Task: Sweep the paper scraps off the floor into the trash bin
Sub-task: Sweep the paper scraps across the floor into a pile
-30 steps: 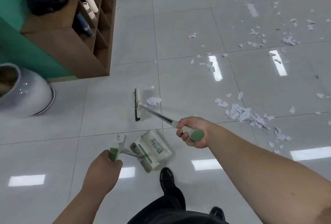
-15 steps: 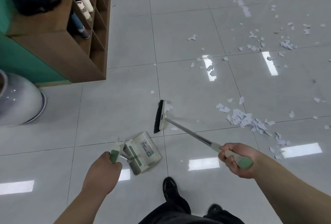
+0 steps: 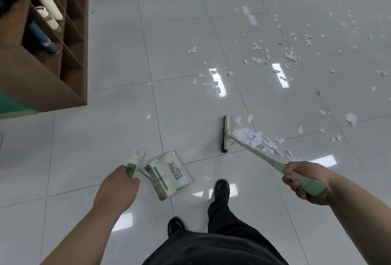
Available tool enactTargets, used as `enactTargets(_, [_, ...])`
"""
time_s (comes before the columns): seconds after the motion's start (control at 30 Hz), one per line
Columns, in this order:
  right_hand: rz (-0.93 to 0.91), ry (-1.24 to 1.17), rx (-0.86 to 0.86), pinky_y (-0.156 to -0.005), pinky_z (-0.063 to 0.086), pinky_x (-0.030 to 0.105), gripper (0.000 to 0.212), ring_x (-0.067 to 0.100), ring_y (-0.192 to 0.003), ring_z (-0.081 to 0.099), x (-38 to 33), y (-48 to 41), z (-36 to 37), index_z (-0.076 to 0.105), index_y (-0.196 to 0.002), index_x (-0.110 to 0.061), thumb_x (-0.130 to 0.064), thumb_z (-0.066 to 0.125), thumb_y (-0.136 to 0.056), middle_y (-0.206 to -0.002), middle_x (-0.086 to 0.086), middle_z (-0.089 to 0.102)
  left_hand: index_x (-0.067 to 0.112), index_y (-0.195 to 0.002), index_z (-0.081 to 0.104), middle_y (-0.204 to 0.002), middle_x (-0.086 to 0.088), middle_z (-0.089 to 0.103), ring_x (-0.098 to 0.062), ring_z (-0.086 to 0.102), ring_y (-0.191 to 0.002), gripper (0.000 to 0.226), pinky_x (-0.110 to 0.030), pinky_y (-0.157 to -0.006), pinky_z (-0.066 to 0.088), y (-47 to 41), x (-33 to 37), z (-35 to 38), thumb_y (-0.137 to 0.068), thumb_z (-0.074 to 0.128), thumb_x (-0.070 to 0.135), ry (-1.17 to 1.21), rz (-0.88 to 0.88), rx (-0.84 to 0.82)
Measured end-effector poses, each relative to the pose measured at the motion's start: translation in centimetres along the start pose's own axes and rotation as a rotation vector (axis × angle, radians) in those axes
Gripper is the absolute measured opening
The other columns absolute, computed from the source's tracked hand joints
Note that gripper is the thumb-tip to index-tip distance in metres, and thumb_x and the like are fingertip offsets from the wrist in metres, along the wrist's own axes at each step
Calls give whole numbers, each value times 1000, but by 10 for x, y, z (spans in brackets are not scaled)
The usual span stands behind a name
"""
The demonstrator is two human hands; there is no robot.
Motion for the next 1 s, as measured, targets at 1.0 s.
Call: enactTargets(1.0, [187, 577, -309, -37, 34, 18, 54, 13, -41, 44, -37, -68, -71, 53, -137, -17, -16, 59, -84, -72, 5, 58, 10, -83, 52, -79, -11, 61, -27, 57, -71, 7, -34, -60, 38, 96, 42, 83, -90, 54, 11, 15, -284, 141])
Point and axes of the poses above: each hand's wrist, its own y-axis away from the middle knuckle, its own z-axis out of the palm, x = y × z, the point moved 4 cm from there along -y, towards the middle knuckle
